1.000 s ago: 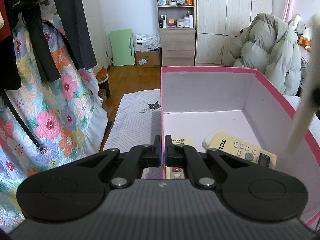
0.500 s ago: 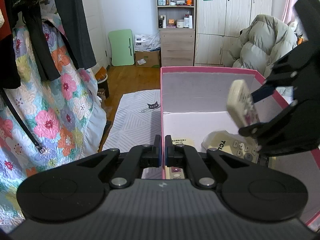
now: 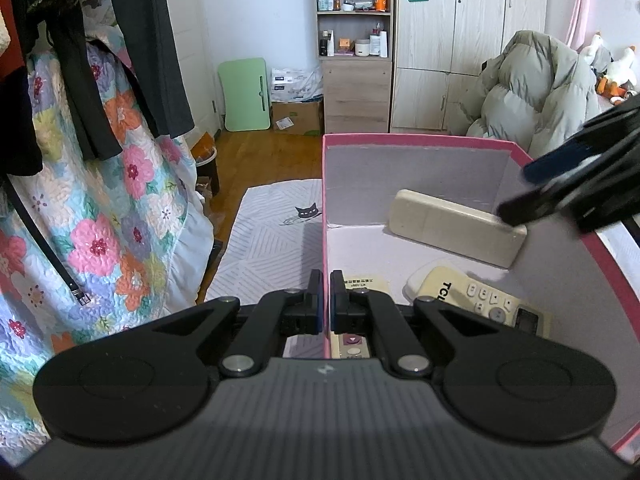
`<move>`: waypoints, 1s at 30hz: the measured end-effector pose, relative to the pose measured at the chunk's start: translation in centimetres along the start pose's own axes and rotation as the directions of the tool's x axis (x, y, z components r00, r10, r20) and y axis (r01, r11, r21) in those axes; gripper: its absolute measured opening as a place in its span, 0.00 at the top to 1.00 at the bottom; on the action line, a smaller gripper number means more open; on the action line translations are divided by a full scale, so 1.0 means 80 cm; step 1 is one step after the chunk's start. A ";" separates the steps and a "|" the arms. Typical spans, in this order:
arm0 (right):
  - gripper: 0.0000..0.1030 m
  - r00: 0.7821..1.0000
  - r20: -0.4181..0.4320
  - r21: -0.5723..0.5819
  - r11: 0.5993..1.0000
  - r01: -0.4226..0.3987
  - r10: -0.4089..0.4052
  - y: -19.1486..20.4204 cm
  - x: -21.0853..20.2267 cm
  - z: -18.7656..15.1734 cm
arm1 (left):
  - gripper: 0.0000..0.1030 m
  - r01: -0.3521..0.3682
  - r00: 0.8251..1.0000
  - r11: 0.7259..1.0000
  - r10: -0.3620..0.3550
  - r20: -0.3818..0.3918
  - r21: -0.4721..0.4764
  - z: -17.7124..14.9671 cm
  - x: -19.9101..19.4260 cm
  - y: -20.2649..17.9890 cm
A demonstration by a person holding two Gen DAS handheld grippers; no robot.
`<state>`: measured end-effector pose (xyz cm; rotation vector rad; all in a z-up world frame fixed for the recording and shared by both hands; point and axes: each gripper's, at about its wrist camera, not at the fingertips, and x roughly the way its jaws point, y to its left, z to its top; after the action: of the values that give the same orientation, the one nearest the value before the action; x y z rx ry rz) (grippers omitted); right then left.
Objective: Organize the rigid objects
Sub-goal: 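Move the right gripper back to the silver keys and grasp them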
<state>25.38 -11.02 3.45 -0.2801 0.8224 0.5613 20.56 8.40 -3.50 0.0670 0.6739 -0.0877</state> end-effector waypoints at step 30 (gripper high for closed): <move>0.44 0.998 0.001 0.621 0.782 0.051 -0.066 -0.136 0.033 -0.207 | 0.97 -0.024 1.000 0.999 0.024 -0.003 0.021 0.002 -0.002 -0.004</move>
<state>22.87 -26.34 -9.15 0.3127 0.9291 0.2062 20.48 8.06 -3.31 0.0956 0.6754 -0.0717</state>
